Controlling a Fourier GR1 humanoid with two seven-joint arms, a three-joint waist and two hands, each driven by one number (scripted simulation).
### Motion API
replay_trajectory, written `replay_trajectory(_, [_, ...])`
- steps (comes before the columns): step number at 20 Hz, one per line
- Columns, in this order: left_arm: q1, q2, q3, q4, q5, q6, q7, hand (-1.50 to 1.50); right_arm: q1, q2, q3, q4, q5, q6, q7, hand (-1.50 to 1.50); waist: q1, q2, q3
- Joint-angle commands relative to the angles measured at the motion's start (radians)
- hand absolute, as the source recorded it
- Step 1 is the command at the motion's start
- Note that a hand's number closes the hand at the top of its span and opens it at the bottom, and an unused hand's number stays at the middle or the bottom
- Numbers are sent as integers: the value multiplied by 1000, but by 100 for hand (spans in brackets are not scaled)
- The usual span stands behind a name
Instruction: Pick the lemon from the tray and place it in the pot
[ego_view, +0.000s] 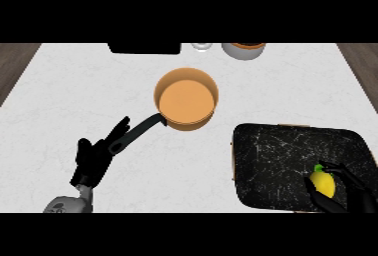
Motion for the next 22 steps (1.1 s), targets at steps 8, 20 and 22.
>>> replay_trajectory(8, [-25,-14,-1,-23,-25,26,51,0,-48,62,29,17,54,-85,-84,150,4,16,31])
replay_trajectory(20, [-8,-41,7,-21,-29,16,41,0,60,99,267,-326,232,-76,23,150,-3,16,31])
replay_trajectory(22, [-17,-16,41,17,-12,-17,8,0,37,119,309,-416,284,-107,123,150,-3,16,31])
